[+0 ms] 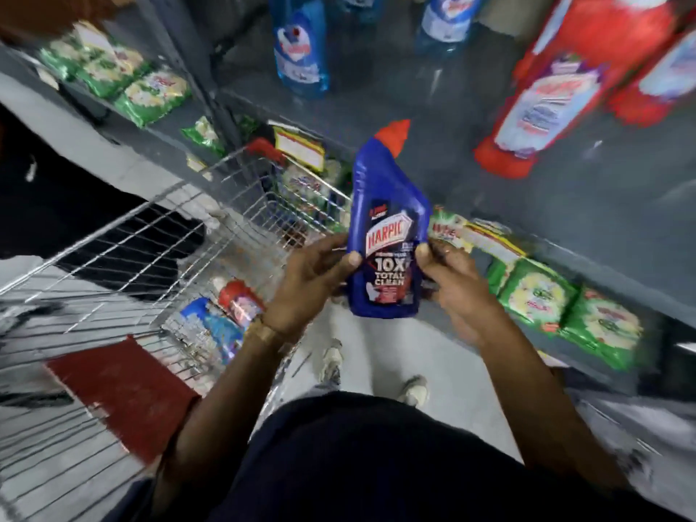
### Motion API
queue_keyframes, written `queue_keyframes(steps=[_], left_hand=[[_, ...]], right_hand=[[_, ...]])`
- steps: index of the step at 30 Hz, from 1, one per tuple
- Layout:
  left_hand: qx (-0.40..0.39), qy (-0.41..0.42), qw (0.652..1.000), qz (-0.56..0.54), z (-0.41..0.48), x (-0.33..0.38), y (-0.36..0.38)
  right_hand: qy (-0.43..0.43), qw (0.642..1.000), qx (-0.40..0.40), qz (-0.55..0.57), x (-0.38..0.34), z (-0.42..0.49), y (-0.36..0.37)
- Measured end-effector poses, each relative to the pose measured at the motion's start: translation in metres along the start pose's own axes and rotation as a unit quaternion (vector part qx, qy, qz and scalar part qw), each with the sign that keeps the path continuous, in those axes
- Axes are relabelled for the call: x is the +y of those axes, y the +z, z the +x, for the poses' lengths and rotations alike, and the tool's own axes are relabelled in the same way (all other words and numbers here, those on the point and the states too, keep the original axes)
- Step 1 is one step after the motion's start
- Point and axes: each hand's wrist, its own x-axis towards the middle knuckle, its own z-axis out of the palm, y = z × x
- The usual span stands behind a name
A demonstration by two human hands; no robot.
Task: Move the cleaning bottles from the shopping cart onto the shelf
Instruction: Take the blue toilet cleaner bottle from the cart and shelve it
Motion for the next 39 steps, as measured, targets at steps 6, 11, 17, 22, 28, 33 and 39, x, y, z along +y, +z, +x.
queue_keyframes(steps=[6, 11, 17, 22, 28, 33, 39], left_hand=[[-0.082, -0.008, 0.996, 0.016, -0.005, -0.003, 0.073], [-0.150, 0.000, 0.987, 0.050, 0.000, 0.008, 0.120], [-0.226, 0.054, 0.971, 0.056, 0.025, 0.018, 0.188], [-0.275, 0.136, 0.950, 0.063, 0.064, 0.022, 0.273], [-0.317, 0.179, 0.926, 0.095, 0.103, 0.012, 0.358], [-0.302, 0.215, 0.921, 0.117, 0.123, -0.003, 0.399], [-0.285, 0.228, 0.923, 0.119, 0.131, -0.010, 0.427]], right_hand=[[-0.015, 0.995, 0.091, 0.030, 0.005, -0.051, -0.066], [-0.050, 0.988, 0.135, 0.055, 0.002, -0.079, -0.104], [-0.132, 0.971, 0.194, 0.053, -0.012, -0.090, -0.162], [-0.216, 0.947, 0.236, 0.035, -0.031, -0.087, -0.236], [-0.229, 0.923, 0.310, 0.013, -0.037, -0.076, -0.318], [-0.243, 0.912, 0.331, -0.014, -0.045, -0.075, -0.353], [-0.264, 0.904, 0.336, -0.031, -0.048, -0.077, -0.374]])
